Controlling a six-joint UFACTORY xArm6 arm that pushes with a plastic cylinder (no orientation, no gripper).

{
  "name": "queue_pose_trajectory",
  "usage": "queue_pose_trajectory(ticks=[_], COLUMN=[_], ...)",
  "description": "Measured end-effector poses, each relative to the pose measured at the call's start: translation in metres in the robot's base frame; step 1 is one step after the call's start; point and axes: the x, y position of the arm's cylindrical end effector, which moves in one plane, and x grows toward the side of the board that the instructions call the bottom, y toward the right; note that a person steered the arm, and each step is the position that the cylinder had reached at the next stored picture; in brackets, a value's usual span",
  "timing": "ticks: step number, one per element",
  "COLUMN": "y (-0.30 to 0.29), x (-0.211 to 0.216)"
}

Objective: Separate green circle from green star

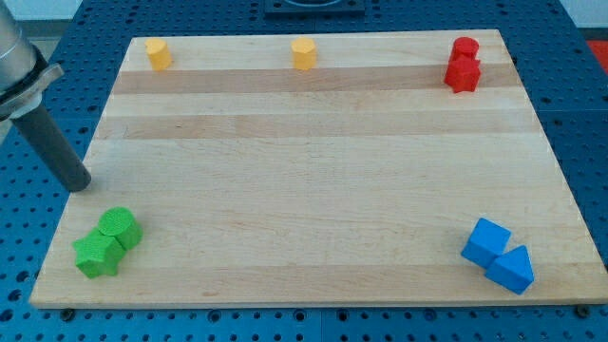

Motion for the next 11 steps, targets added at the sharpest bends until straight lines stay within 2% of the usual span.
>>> queue_pose_trajectory(ticks=[3,5,7,9,11], y=[0.008,0.043,0.127,0.138,0.165], x=[0.071,0.071,0.054,0.054,0.015])
